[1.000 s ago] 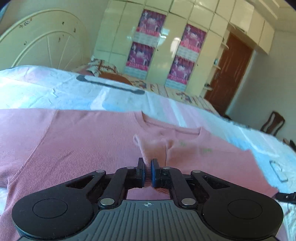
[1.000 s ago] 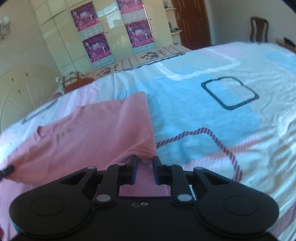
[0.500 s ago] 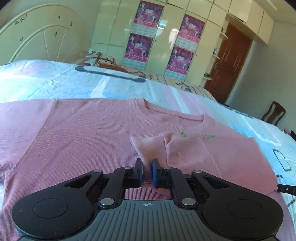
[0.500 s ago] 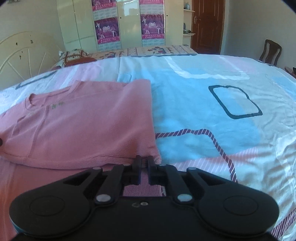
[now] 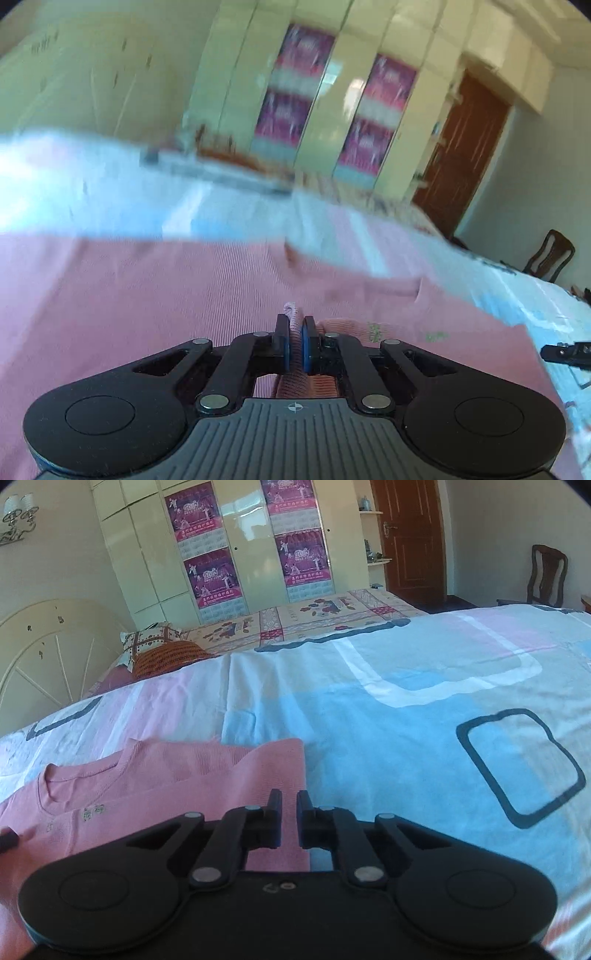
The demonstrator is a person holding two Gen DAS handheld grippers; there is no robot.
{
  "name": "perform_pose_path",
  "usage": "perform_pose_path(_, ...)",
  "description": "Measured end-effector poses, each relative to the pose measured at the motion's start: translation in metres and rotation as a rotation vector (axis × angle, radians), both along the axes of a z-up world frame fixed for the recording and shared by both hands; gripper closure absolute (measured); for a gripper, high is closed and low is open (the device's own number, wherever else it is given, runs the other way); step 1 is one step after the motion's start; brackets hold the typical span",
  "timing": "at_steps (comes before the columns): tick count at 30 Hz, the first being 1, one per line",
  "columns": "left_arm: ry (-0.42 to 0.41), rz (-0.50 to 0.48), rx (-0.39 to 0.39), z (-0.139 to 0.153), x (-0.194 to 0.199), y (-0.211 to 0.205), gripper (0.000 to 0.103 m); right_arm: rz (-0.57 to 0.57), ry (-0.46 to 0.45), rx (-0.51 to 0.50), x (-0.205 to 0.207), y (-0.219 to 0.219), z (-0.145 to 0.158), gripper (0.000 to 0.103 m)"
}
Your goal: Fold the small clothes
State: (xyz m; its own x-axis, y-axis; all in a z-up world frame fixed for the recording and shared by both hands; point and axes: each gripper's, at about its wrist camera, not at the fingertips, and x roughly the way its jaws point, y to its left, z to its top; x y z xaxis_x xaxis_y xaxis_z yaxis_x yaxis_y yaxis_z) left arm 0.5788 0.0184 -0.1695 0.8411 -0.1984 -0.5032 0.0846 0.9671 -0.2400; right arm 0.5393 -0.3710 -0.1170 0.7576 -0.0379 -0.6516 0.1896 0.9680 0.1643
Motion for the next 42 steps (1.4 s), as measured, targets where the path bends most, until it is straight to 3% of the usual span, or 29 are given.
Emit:
perform_pose_path(2, -0.014, 0.025, 0.041, -0.001, -0.008, -0.003, 0.098, 0.030, 0.016, -0.029, 0.007, 0.004, -0.009, 0.100)
perform_pose_path(3, 0.005, 0.038, 0.058, -0.007, -0.008, -0.003, 0.098, 0.019, 0.060, -0.054, 0.013, 0.003, -0.018, 0.103)
perform_pose_path(4, 0.040, 0.048, 0.068, -0.014, -0.006, -0.002, 0.098, 0.010, 0.046, -0.046, 0.013, -0.002, -0.023, 0.103)
perform_pose_path(7, 0.094, 0.027, 0.041, -0.021, 0.001, 0.004, 0.097, 0.016, 0.063, -0.049, 0.015, -0.001, -0.017, 0.103)
perform_pose_path(9, 0.102, 0.053, 0.038, -0.015, 0.002, 0.007, 0.078, 0.039, 0.037, -0.071, 0.017, 0.003, -0.012, 0.097)
perform_pose_path(10, 0.079, 0.121, 0.069, -0.010, -0.001, 0.010, 0.054, 0.044, 0.023, -0.075, 0.019, 0.003, -0.011, 0.096)
perform_pose_path(11, 0.036, 0.178, 0.097, -0.003, -0.008, 0.010, 0.042, 0.044, 0.025, -0.078, 0.023, 0.003, -0.011, 0.089)
perform_pose_path(12, -0.005, 0.191, 0.098, 0.003, -0.013, 0.010, 0.042, 0.043, 0.030, -0.076, 0.029, 0.001, -0.012, 0.089)
perform_pose_path(15, -0.013, 0.039, 0.089, 0.012, -0.014, -0.008, 0.042, 0.055, 0.043, -0.086, 0.041, -0.002, -0.018, 0.089)
perform_pose_path(19, 0.147, -0.122, 0.103, -0.012, 0.002, -0.040, 0.042, 0.065, 0.071, -0.120, 0.043, -0.002, -0.018, 0.087)
perform_pose_path(21, 0.134, -0.123, 0.179, -0.012, 0.001, -0.049, 0.042, 0.060, 0.098, -0.104, 0.034, -0.003, -0.013, 0.087)
perform_pose_path(24, 0.049, -0.106, 0.106, 0.005, -0.018, -0.045, 0.042, 0.074, 0.098, -0.096, -0.004, -0.001, -0.005, 0.087)
perform_pose_path(26, 0.035, -0.117, 0.111, 0.010, -0.038, -0.049, 0.042, 0.093, 0.081, -0.068, -0.039, 0.003, 0.001, 0.087)
perform_pose_path(29, 0.067, -0.168, 0.137, 0.000, -0.054, -0.055, 0.042, 0.122, 0.080, -0.047, -0.084, 0.016, 0.000, 0.088)
perform_pose_path(30, 0.115, -0.172, 0.179, -0.009, -0.054, -0.058, 0.042, 0.126, 0.098, -0.068, -0.093, 0.021, -0.005, 0.089)
perform_pose_path(31, 0.095, -0.176, 0.225, -0.012, -0.059, -0.059, 0.042, 0.122, 0.088, -0.111, -0.101, 0.026, -0.009, 0.090)
perform_pose_path(35, 0.049, -0.147, 0.200, 0.004, -0.068, -0.049, 0.042, 0.125, 0.054, -0.154, -0.106, 0.040, 0.008, 0.088)
perform_pose_path(37, 0.106, -0.144, 0.239, -0.001, -0.062, -0.047, 0.042, 0.165, 0.019, -0.159, -0.110, 0.047, 0.014, 0.088)
perform_pose_path(40, 0.125, -0.141, 0.228, -0.002, -0.060, -0.041, 0.042, 0.179, 0.119, -0.188, -0.097, 0.055, -0.008, 0.091)
perform_pose_path(42, 0.096, -0.106, 0.219, 0.006, -0.067, -0.037, 0.042, 0.154, 0.107, -0.177, -0.098, 0.057, -0.005, 0.088)
